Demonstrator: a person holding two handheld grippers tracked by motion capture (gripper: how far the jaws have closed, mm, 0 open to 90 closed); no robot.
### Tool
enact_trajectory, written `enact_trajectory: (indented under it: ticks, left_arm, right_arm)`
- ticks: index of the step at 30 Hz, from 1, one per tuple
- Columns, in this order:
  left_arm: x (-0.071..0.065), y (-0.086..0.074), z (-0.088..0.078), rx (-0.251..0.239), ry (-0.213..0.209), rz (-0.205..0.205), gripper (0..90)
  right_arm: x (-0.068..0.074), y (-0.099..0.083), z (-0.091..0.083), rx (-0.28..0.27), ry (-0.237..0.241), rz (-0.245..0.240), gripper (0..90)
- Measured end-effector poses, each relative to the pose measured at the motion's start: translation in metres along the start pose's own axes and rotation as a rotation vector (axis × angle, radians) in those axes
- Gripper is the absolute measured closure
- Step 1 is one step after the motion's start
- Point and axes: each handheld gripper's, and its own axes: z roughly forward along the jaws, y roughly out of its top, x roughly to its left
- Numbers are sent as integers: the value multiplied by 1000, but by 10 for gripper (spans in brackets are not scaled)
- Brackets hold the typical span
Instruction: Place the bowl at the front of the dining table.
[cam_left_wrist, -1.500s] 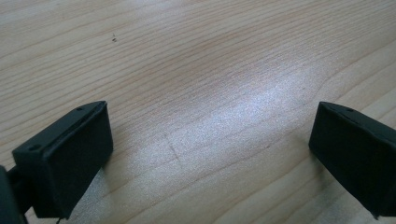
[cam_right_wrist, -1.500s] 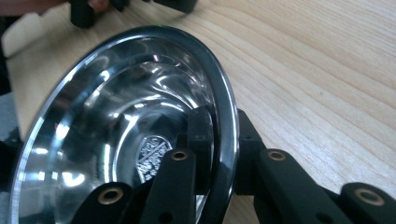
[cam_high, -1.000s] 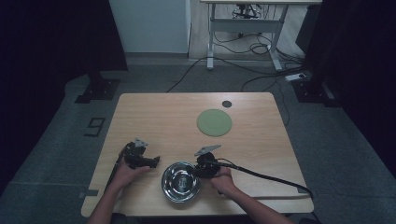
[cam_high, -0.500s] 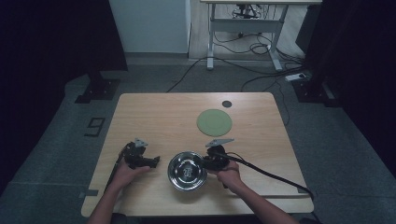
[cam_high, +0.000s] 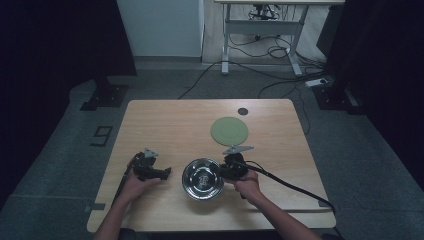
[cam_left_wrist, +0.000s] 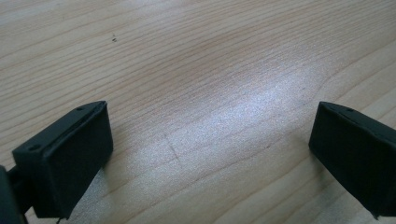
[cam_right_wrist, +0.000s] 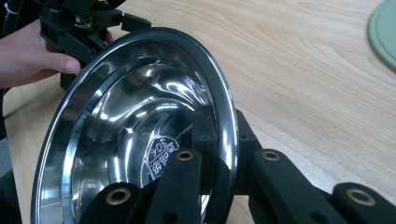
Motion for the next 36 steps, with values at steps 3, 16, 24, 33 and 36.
enact_trajectory:
  ticks: [3, 16, 24, 33, 36]
  left_arm:
    - [0, 0, 0, 0, 0, -1, 0]
    - [0, 0, 0, 0, 0, 0, 0]
    - [0, 0, 0, 0, 0, 0, 0]
    - [0, 0, 0, 0, 0, 0, 0]
    - [0, 0, 0, 0, 0, 0, 0]
  right_arm:
    - [-2, 2, -2, -8, -10, -1, 850]
    - [-19, 6, -11, -58, -56, 42, 851]
    - [-22, 9, -14, -78, -77, 42, 850]
    - [-25, 12, -14, -88, -90, 49, 850]
    - [-27, 13, -14, -91, -93, 50, 850]
